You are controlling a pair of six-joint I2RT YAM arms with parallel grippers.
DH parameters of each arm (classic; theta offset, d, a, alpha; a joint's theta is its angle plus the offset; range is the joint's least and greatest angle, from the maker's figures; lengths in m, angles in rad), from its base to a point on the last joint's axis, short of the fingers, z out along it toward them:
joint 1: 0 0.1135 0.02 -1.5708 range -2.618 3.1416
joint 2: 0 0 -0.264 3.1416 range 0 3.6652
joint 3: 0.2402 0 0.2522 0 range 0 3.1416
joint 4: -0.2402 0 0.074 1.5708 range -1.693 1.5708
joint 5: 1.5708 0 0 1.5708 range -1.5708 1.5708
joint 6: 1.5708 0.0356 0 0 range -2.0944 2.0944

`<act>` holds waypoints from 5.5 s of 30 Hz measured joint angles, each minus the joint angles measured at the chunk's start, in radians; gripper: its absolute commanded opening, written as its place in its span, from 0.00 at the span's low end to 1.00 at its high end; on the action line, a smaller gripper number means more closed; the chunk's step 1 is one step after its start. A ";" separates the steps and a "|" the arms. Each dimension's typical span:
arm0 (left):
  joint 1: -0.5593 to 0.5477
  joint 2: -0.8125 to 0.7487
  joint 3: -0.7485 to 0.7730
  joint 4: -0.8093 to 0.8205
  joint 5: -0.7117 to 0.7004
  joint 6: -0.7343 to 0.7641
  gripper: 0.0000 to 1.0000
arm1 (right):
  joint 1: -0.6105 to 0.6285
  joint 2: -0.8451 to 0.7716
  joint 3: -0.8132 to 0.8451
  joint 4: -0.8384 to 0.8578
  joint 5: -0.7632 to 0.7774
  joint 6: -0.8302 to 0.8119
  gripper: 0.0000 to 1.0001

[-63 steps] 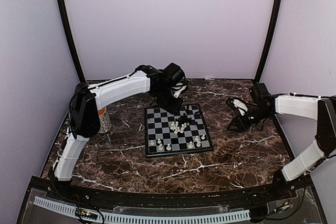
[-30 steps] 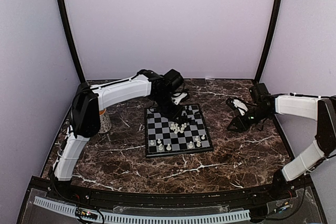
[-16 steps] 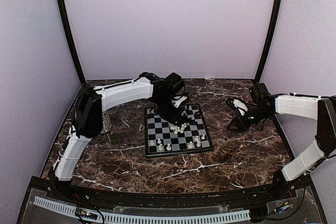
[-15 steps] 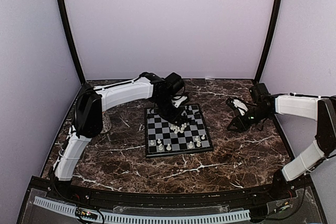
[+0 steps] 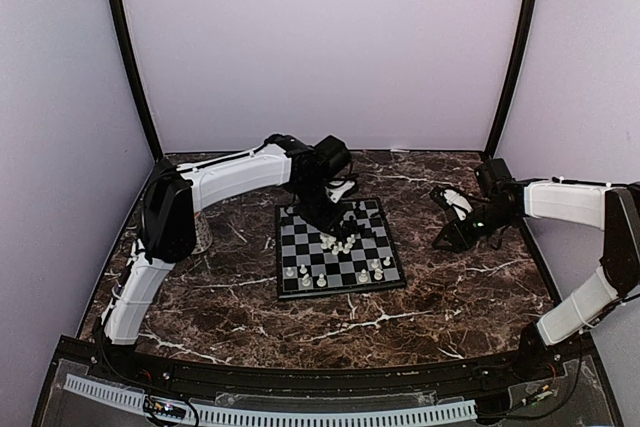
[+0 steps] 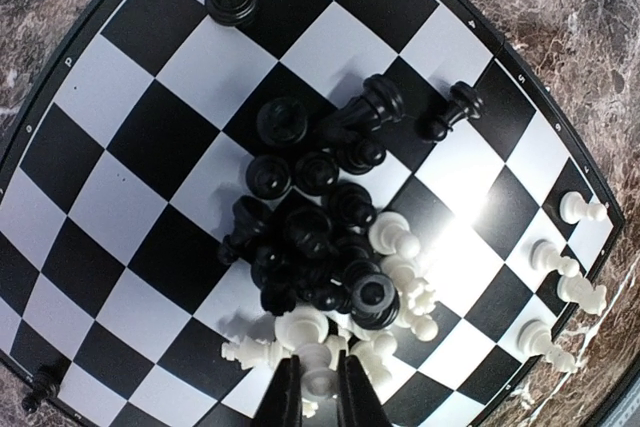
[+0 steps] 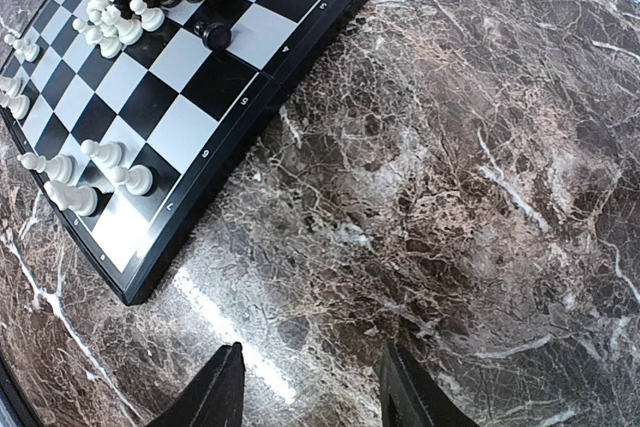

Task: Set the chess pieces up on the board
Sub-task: Pick up the king from the chessboard, then place the king at e1, then pick up the rook from the chessboard.

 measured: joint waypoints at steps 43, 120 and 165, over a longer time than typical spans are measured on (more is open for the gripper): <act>-0.189 -0.227 -0.259 0.025 0.128 0.092 0.05 | 0.000 0.004 0.000 -0.001 -0.006 -0.002 0.48; 0.028 -0.263 -0.266 0.123 -0.077 -0.030 0.43 | 0.000 0.005 0.000 -0.003 -0.015 -0.010 0.49; 0.021 -0.200 -0.302 0.088 0.024 -0.033 0.09 | 0.000 0.026 0.000 -0.003 -0.007 -0.024 0.51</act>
